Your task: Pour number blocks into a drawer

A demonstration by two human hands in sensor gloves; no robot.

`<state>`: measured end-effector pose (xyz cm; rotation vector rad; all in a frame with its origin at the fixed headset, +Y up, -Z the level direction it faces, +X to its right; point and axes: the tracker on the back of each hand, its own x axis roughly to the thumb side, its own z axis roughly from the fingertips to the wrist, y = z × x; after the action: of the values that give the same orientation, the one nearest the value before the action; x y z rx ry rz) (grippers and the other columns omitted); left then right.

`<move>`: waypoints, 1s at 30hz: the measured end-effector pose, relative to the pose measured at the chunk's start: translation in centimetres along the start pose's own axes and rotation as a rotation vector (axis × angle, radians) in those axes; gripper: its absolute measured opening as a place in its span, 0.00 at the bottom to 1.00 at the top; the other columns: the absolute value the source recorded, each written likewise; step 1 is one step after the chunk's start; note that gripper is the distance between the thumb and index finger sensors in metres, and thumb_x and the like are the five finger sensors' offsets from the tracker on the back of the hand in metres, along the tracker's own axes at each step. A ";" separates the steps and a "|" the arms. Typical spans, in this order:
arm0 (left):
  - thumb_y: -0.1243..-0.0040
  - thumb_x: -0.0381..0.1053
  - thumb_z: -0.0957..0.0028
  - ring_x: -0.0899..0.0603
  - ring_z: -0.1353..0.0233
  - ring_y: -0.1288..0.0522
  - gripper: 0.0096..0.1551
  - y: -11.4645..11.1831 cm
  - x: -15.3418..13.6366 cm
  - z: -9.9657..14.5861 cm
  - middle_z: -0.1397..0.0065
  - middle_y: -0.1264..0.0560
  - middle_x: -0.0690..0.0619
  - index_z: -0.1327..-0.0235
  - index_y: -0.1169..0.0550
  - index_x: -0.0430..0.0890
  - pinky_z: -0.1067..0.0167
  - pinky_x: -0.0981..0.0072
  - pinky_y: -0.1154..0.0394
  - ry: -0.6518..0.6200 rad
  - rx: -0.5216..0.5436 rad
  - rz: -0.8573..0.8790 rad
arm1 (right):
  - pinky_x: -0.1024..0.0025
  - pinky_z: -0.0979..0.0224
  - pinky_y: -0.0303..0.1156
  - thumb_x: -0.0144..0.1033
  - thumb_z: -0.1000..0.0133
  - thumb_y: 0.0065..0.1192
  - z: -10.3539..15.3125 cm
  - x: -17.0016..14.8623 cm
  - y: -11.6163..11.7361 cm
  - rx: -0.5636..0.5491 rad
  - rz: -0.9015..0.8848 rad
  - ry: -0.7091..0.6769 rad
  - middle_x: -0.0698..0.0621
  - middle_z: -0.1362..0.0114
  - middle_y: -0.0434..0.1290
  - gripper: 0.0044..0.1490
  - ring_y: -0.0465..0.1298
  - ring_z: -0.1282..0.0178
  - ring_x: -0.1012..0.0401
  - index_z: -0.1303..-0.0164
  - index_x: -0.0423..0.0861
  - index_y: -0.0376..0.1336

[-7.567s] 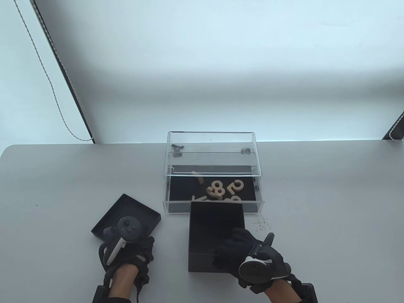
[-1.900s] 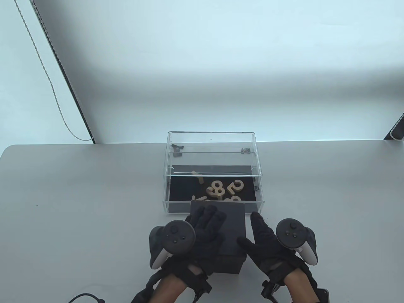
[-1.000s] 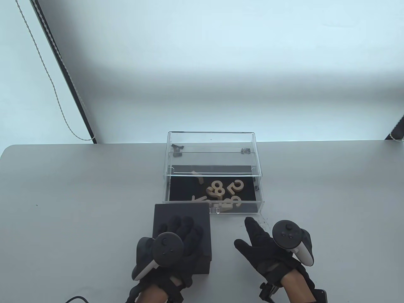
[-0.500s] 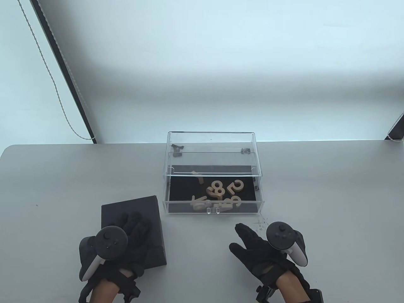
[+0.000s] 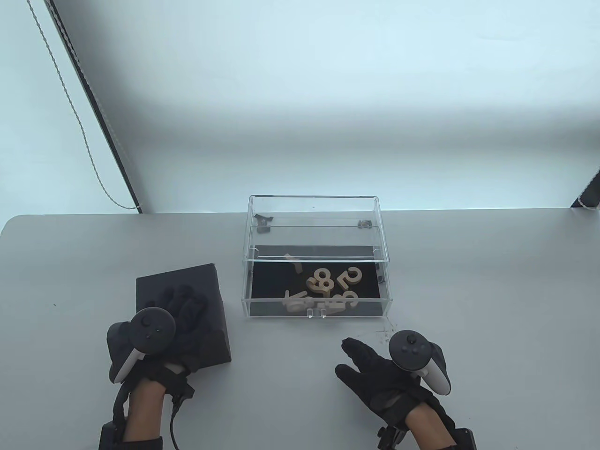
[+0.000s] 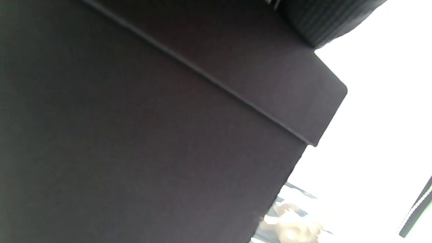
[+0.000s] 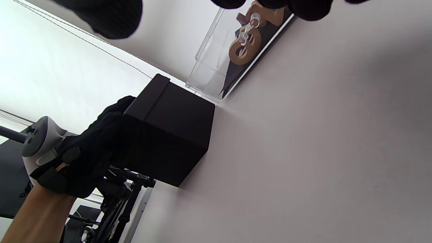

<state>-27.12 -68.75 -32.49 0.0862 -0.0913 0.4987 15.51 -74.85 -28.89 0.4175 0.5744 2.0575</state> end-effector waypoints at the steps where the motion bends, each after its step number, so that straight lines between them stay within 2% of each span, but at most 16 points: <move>1: 0.52 0.67 0.48 0.40 0.15 0.56 0.37 0.0 -0.1 -0.3 0.12 0.48 0.53 0.26 0.38 0.57 0.23 0.40 0.66 0.002 -0.001 -0.001 | 0.29 0.25 0.49 0.65 0.47 0.53 0.0 0.0 0.0 0.003 0.002 -0.001 0.31 0.18 0.42 0.58 0.50 0.22 0.30 0.22 0.38 0.40; 12: 0.53 0.69 0.49 0.39 0.15 0.51 0.36 0.0 -1.3 -2.5 0.13 0.43 0.53 0.27 0.35 0.58 0.22 0.39 0.60 -0.044 0.110 -0.061 | 0.30 0.26 0.51 0.65 0.46 0.52 -1.3 -0.1 1.3 0.074 -0.030 0.004 0.31 0.18 0.42 0.58 0.52 0.23 0.31 0.22 0.38 0.40; 16: 0.53 0.69 0.49 0.37 0.15 0.47 0.36 0.0 -1.2 -2.1 0.14 0.39 0.51 0.28 0.32 0.56 0.22 0.36 0.57 -0.080 0.176 -0.084 | 0.29 0.25 0.50 0.66 0.45 0.52 -1.6 -0.3 1.9 0.100 -0.092 0.005 0.31 0.18 0.40 0.58 0.51 0.23 0.31 0.22 0.38 0.38; 23: 0.49 0.63 0.49 0.33 0.19 0.41 0.35 0.4 -0.8 -1.2 0.18 0.32 0.45 0.31 0.28 0.49 0.25 0.30 0.53 -0.094 0.266 0.000 | 0.29 0.24 0.46 0.67 0.44 0.49 -2.2 -0.2 3.2 0.150 -0.158 0.004 0.32 0.18 0.34 0.59 0.45 0.20 0.31 0.23 0.40 0.31; 24: 0.49 0.63 0.49 0.33 0.19 0.41 0.35 0.4 -0.7 -1.1 0.18 0.32 0.45 0.31 0.28 0.49 0.25 0.29 0.53 -0.093 0.266 -0.001 | 0.29 0.23 0.46 0.67 0.43 0.48 -2.2 -0.2 3.3 0.157 -0.169 0.003 0.33 0.18 0.34 0.60 0.44 0.20 0.32 0.23 0.40 0.30; 27: 0.49 0.63 0.49 0.33 0.19 0.41 0.35 0.4 0.6 -0.2 0.18 0.32 0.45 0.31 0.28 0.49 0.25 0.29 0.52 -0.109 0.265 -0.013 | 0.29 0.23 0.45 0.67 0.43 0.47 -2.7 -0.1 3.9 0.177 -0.220 0.000 0.34 0.18 0.28 0.60 0.41 0.20 0.32 0.23 0.41 0.27; 30: 0.50 0.64 0.49 0.33 0.19 0.41 0.35 0.0 2.3 0.7 0.18 0.32 0.45 0.30 0.29 0.49 0.25 0.29 0.52 -0.140 0.256 0.011 | 0.29 0.23 0.45 0.67 0.43 0.48 -3.4 0.1 4.4 0.116 -0.309 -0.005 0.33 0.19 0.26 0.60 0.41 0.20 0.31 0.24 0.41 0.27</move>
<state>-25.21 -67.72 -31.54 0.3721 -0.1650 0.5132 10.73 -77.58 -29.31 0.3761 0.7110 1.7330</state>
